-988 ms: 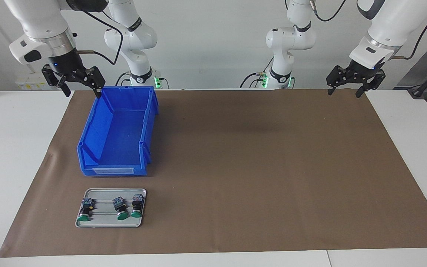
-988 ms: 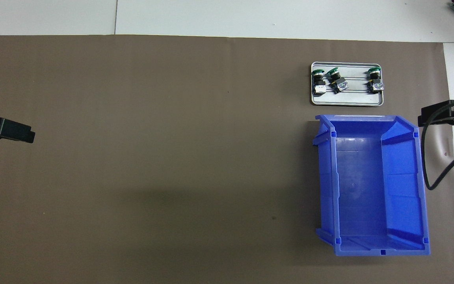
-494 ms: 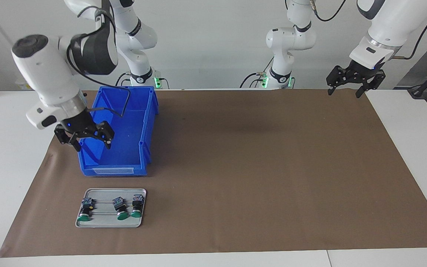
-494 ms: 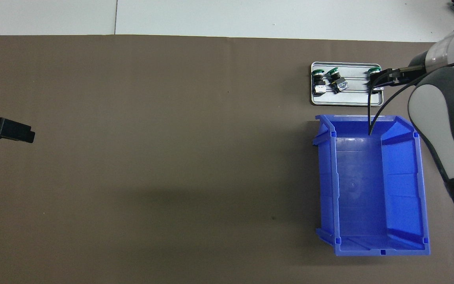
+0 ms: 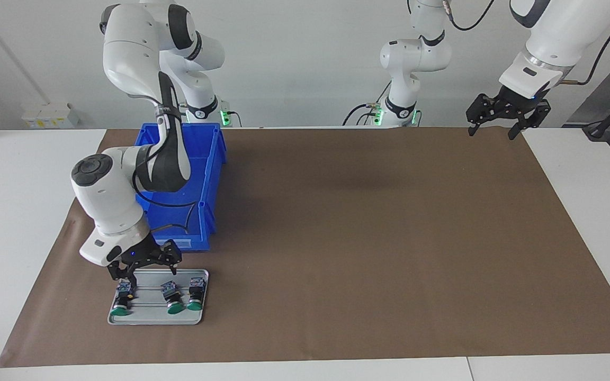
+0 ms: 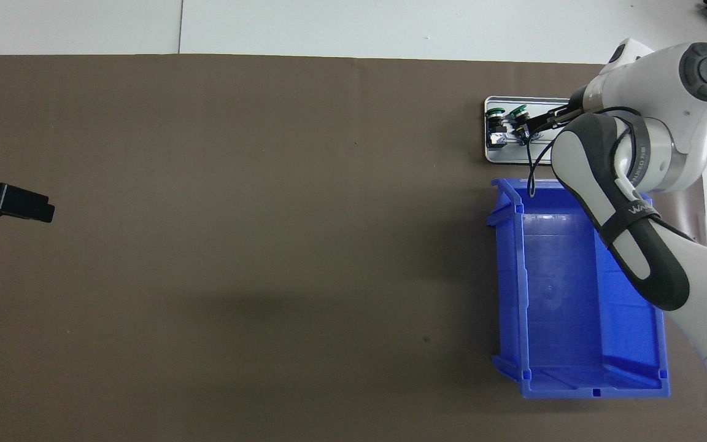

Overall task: Place and press button with both arms
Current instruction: 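Reach the right gripper to the silver tray and grasp a green button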

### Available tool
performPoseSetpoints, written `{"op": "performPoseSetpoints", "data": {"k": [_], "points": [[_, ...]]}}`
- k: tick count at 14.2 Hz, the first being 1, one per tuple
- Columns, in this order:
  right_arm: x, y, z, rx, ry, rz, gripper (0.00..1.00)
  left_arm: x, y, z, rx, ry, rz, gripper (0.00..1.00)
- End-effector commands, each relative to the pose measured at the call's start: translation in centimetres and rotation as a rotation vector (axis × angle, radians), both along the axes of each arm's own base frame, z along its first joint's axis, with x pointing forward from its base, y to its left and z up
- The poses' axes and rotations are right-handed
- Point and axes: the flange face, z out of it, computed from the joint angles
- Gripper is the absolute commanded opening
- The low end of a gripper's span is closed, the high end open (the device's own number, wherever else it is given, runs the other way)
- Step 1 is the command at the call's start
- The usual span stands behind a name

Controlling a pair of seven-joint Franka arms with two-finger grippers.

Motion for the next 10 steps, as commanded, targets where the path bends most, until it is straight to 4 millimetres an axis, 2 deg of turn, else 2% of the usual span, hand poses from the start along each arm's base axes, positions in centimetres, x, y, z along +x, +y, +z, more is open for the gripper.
{"op": "performPoseSetpoints", "data": {"k": [1, 5, 7, 9, 10], "points": [[0.9, -0.2, -2.6, 0.018, -0.030, 0.074, 1.00, -0.7, 0.5, -0.1, 0.011, -0.007, 0.000, 1.00], [0.5, -0.9, -5.4, 0.004, -0.029, 0.100, 1.00, -0.7, 0.4, -0.1, 0.011, -0.007, -0.002, 1.00], [0.5, -0.7, -5.5, 0.014, -0.040, 0.092, 0.98, -0.7, 0.5, -0.1, 0.011, -0.007, 0.000, 1.00], [0.7, -0.8, -6.6, 0.036, -0.049, 0.070, 0.96, -0.7, 0.5, -0.1, 0.011, -0.007, 0.000, 1.00], [0.8, -0.2, -6.6, 0.037, -0.056, 0.076, 0.94, -0.7, 0.5, -0.1, 0.011, -0.007, 0.000, 1.00]]}}
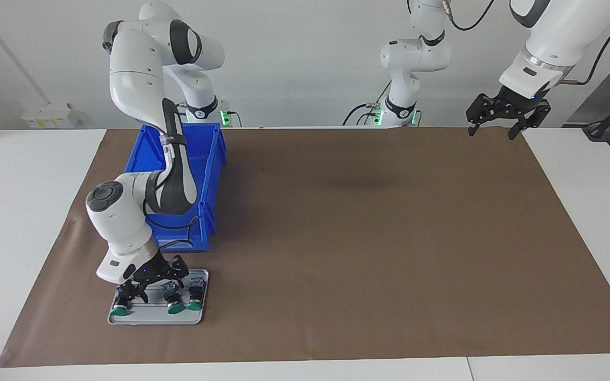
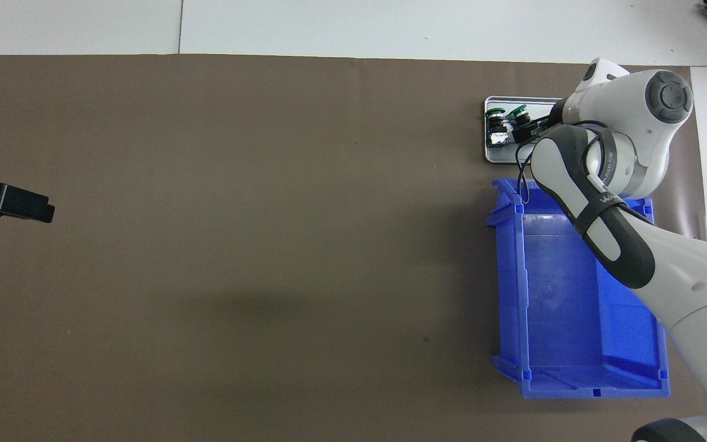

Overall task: Place and press button with both arms
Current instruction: 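Reach the right gripper to the silver tray and grasp a green button, then carry the green button to the table center and release it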

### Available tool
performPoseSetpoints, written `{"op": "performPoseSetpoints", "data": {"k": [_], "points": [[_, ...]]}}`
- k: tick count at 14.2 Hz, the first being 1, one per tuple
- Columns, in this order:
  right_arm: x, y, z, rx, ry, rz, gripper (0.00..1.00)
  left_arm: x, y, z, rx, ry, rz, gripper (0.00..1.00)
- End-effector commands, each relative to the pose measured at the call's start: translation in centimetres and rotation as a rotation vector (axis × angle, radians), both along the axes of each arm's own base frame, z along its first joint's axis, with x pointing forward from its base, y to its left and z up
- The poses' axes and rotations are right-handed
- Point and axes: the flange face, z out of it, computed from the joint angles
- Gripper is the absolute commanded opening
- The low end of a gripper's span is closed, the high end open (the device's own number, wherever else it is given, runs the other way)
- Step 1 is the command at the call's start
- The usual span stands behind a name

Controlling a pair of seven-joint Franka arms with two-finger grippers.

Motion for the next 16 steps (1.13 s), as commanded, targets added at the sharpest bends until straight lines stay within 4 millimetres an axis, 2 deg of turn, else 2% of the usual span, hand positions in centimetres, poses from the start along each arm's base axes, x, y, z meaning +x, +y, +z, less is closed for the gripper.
{"op": "performPoseSetpoints", "data": {"k": [1, 2, 3, 4, 5, 8, 10, 13, 14, 16], "points": [[0.1, 0.4, -0.7, 0.023, -0.026, 0.015, 0.88, -0.7, 0.5, -0.1, 0.012, -0.006, 0.000, 1.00], [0.1, 0.2, -0.7, 0.021, -0.027, 0.016, 0.82, -0.7, 0.5, -0.1, 0.011, -0.007, 0.000, 1.00], [0.0, 0.2, -0.9, 0.021, -0.022, 0.017, 0.70, -0.7, 0.5, -0.1, 0.011, -0.007, 0.000, 1.00], [0.0, 0.1, -0.8, 0.020, -0.019, 0.017, 0.22, -0.7, 0.5, -0.1, 0.011, -0.007, 0.000, 1.00], [0.0, 0.1, -0.8, 0.021, -0.019, 0.013, 0.00, -0.7, 0.5, -0.1, 0.011, -0.007, 0.000, 1.00], [0.1, -0.4, -0.5, 0.031, -0.016, -0.021, 0.00, -0.7, 0.5, -0.1, 0.011, -0.007, 0.000, 1.00], [0.5, -0.2, 0.8, 0.043, -0.019, -0.039, 0.00, -0.7, 0.5, -0.1, 0.011, -0.007, 0.000, 1.00], [1.2, 0.5, 6.5, 0.062, 0.043, -0.149, 0.00, -0.7, 0.5, -0.1, 0.011, -0.007, 0.000, 1.00], [1.4, 0.7, 9.5, 0.068, 0.044, -0.211, 0.00, -0.7, 0.5, -0.1, 0.011, -0.007, 0.000, 1.00], [0.7, 0.7, 13.2, 0.101, 0.103, -0.393, 0.00, -0.7, 0.5, -0.1, 0.011, -0.007, 0.000, 1.00]]}}
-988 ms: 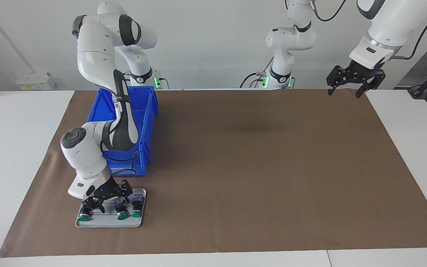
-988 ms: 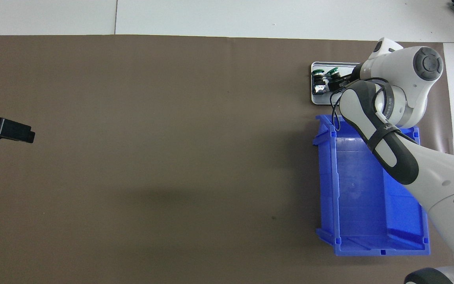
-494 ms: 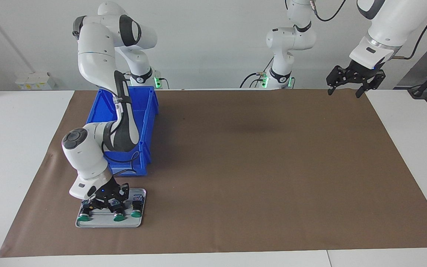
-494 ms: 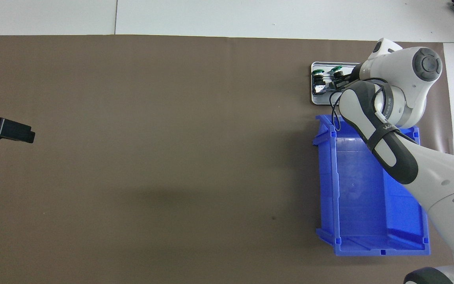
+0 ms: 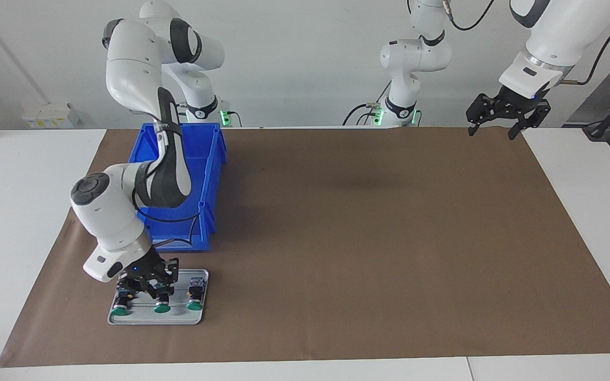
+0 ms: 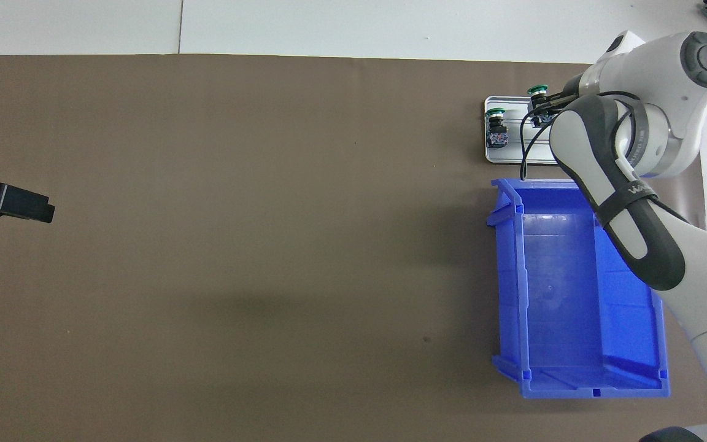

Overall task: Place and press button with both arms
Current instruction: 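Carry the green button to the table center and release it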

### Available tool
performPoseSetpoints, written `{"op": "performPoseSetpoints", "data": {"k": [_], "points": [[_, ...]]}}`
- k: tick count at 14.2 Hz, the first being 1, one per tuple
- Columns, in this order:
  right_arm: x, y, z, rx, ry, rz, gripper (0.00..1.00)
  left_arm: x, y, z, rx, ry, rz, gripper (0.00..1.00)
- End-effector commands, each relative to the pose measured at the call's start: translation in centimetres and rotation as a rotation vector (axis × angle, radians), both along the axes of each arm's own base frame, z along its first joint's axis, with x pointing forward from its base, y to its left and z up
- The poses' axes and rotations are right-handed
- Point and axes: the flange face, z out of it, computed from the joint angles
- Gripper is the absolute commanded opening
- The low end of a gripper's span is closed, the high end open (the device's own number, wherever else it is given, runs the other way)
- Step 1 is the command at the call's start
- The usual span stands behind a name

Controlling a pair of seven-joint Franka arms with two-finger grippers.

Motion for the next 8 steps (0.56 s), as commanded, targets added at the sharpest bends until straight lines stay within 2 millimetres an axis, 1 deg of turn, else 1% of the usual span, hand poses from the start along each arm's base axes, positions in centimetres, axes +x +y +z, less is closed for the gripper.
{"op": "performPoseSetpoints", "data": {"k": [1, 2, 3, 4, 5, 6, 7, 8], "points": [[-1.0, 0.6, 5.9, 0.040, 0.061, -0.233, 0.00, -0.7, 0.5, -0.1, 0.011, -0.007, 0.000, 1.00], [-1.6, 2.3, 7.4, 0.057, 0.073, -0.320, 0.00, -0.7, 0.4, -0.1, 0.011, -0.007, -0.002, 1.00], [-2.4, 4.6, 9.3, 0.059, 0.073, -0.410, 0.00, -0.7, 0.5, -0.1, 0.011, -0.007, 0.000, 1.00], [-3.2, 6.2, 10.6, 0.053, 0.082, -0.522, 0.00, -0.7, 0.5, -0.1, 0.011, -0.007, 0.000, 1.00], [-4.1, 8.6, 11.7, 0.047, 0.088, -0.623, 0.00, -0.7, 0.5, -0.1, 0.011, -0.007, 0.000, 1.00], [-5.0, 10.9, 12.7, 0.053, 0.091, -0.716, 0.00, -0.7, 0.5, -0.1, 0.011, -0.007, 0.000, 1.00], [-5.9, 13.0, 13.0, 0.064, 0.110, -0.808, 0.00, -0.7, 0.5, -0.1, 0.011, -0.007, 0.000, 1.00], [-6.6, 15.6, 12.9, 0.076, 0.124, -0.876, 0.00, -0.7, 0.5, -0.1, 0.011, -0.007, 0.000, 1.00]]}}
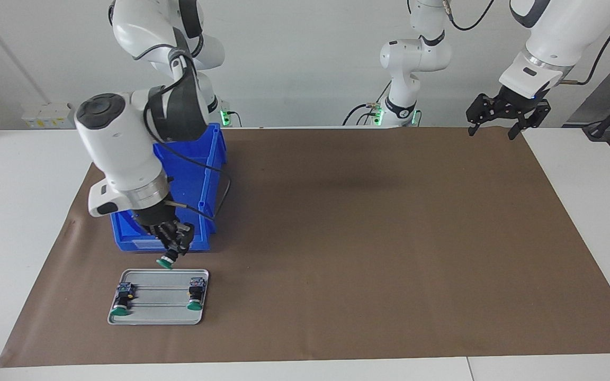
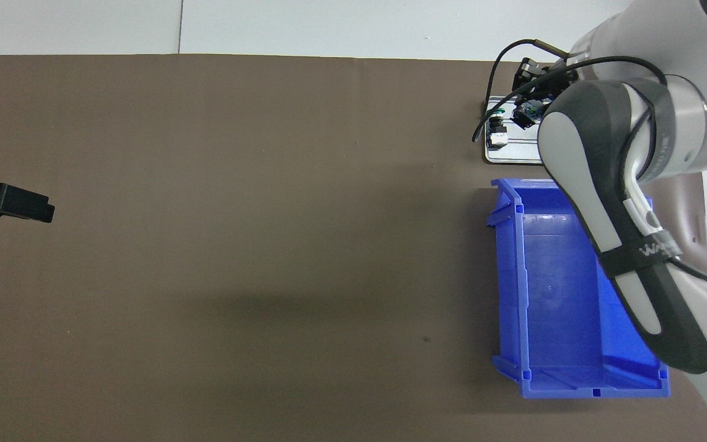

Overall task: Place and press button with both arms
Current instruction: 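Carry the green button to the table center and release it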

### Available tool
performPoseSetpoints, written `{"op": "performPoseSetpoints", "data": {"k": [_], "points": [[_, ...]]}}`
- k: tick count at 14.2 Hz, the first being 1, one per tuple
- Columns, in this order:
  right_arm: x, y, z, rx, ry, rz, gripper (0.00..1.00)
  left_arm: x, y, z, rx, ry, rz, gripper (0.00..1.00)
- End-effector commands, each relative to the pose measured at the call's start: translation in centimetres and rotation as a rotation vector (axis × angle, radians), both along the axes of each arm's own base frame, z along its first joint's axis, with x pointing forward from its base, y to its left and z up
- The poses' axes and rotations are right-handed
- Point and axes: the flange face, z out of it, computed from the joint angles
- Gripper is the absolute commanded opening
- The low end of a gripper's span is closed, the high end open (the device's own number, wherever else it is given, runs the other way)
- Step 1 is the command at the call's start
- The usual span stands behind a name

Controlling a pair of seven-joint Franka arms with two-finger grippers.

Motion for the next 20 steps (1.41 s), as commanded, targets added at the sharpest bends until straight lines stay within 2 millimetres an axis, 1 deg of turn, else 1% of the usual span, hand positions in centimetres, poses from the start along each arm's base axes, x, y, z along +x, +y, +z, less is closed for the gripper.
{"op": "performPoseSetpoints", "data": {"k": [1, 2, 3, 4, 5, 7, 8, 9, 10, 11, 12, 13, 14, 15, 17, 18, 20], "points": [[-2.2, 5.8, 0.2, 0.015, 0.024, -0.236, 0.00, -0.7, 0.5, -0.1, 0.011, -0.007, 0.000, 1.00], [-3.3, 8.8, 0.3, 0.030, 0.027, -0.314, 0.00, -0.7, 0.5, -0.1, 0.011, -0.007, 0.000, 1.00], [-4.5, 12.0, -0.3, 0.031, 0.032, -0.391, 0.00, -0.7, 0.5, -0.1, 0.011, -0.007, 0.000, 1.00], [-5.9, 15.3, -1.2, 0.021, 0.032, -0.465, 0.00, -0.7, 0.5, -0.1, 0.011, -0.007, 0.000, 1.00], [-7.1, 18.1, -2.4, 0.018, 0.034, -0.538, 0.00, -0.7, 0.4, -0.1, 0.011, -0.007, -0.002, 1.00], [-9.3, 23.8, -4.2, 0.060, 0.031, -0.669, 0.00, -0.7, 0.5, -0.1, 0.011, -0.007, 0.000, 1.00], [-10.2, 26.6, -5.7, 0.081, 0.021, -0.729, 0.00, -0.7, 0.5, -0.1, 0.011, -0.007, 0.000, 1.00], [-11.5, 29.8, -8.7, 0.069, 0.030, -0.759, 0.00, -0.7, 0.5, -0.1, 0.011, -0.007, 0.000, 1.00], [-12.9, 32.9, -12.5, 0.029, 0.037, -0.773, 0.00, -0.7, 0.5, -0.1, 0.011, -0.007, 0.000, 1.00], [-13.5, 35.1, -13.9, 0.065, 0.014, -0.806, 0.00, -0.7, 0.5, -0.1, 0.011, -0.007, 0.000, 1.00], [-13.8, 36.1, -14.6, 0.089, 0.009, -0.836, 0.00, -0.7, 0.5, -0.1, 0.011, -0.007, 0.000, 1.00], [-15.0, 37.5, -15.6, 0.087, 0.013, -0.838, 0.00, -0.7, 0.5, -0.1, 0.011, -0.007, 0.000, 1.00], [-16.1, 38.9, -16.2, 0.096, 0.013, -0.840, 0.00, -0.7, 0.5, -0.1, 0.011, -0.007, 0.000, 1.00], [-16.4, 39.4, -15.9, 0.123, 0.005, -0.836, 0.00, -0.7, 0.5, -0.1, 0.011, -0.007, 0.000, 1.00], [-16.7, 39.5, -16.6, 0.123, 0.006, -0.858, 0.00, -0.7, 0.5, -0.1, 0.011, -0.007, 0.000, 1.00], [-16.9, 39.8, -16.9, 0.145, -0.002, -0.878, 0.00, -0.7, 0.5, -0.1, 0.011, -0.007, 0.000, 1.00], [-17.5, 39.6, -18.5, 0.121, -0.006, -0.875, 0.00, -0.8, 0.1, -0.1, 0.012, -0.004, -0.009, 1.00]]}}
